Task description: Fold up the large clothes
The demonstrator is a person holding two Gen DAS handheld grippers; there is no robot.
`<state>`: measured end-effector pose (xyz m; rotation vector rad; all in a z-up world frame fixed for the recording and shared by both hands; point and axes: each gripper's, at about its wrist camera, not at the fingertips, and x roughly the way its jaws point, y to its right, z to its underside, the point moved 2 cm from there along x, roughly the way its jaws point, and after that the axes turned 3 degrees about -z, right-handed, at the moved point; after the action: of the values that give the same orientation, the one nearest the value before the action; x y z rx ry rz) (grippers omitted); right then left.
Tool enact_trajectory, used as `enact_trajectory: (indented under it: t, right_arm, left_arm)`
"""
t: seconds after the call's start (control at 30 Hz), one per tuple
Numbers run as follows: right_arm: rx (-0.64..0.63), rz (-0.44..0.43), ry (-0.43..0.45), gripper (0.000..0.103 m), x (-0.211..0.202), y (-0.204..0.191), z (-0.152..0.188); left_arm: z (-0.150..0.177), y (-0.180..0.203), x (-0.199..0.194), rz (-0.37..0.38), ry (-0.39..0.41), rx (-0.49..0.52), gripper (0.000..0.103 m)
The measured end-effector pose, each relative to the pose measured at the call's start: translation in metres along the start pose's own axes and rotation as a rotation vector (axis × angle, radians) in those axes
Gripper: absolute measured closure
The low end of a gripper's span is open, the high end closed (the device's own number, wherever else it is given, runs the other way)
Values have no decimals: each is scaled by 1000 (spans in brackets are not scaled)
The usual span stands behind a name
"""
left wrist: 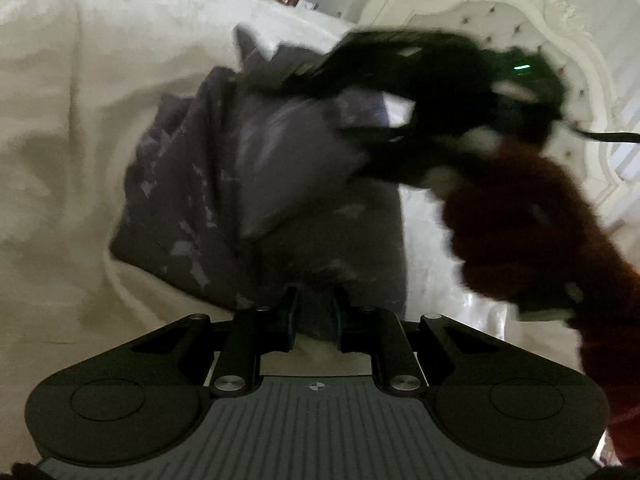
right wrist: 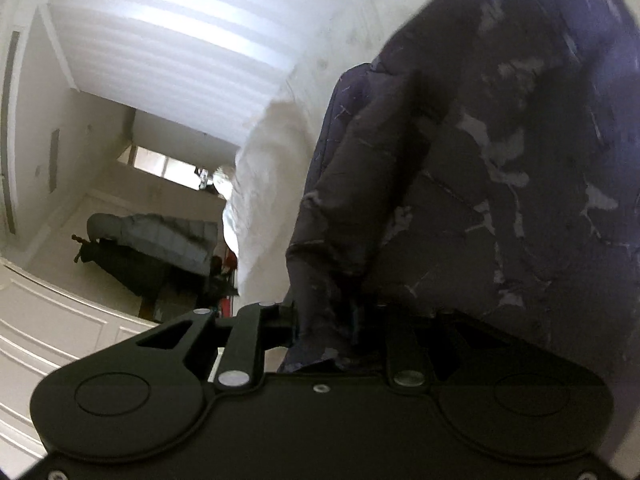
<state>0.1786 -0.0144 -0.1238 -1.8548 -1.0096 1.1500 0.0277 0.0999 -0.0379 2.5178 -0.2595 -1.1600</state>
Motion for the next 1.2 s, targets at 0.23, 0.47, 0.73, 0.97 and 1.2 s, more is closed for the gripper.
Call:
enact_trajectory:
  t: [0.23, 0.47, 0.73, 0.97, 1.2]
  right_arm:
    - [-50, 2, -33, 52, 21, 1, 3]
    - [-220, -80, 57, 21, -29, -36, -9]
    - [-343, 98, 317, 18, -135, -42, -17]
    - [-392, 307, 359, 19, -153, -18, 6]
    - [-541, 450, 305, 51, -114, -22, 8]
  left_arm:
    - [2, 21, 0, 13, 14, 72, 86]
    - [-13, 41, -5, 60, 78, 165, 77]
    - [-57, 53, 13, -3, 217, 262, 76]
    - [-75, 2, 47, -146, 204, 86, 76]
    - [-57, -35, 61, -118, 111, -73, 78]
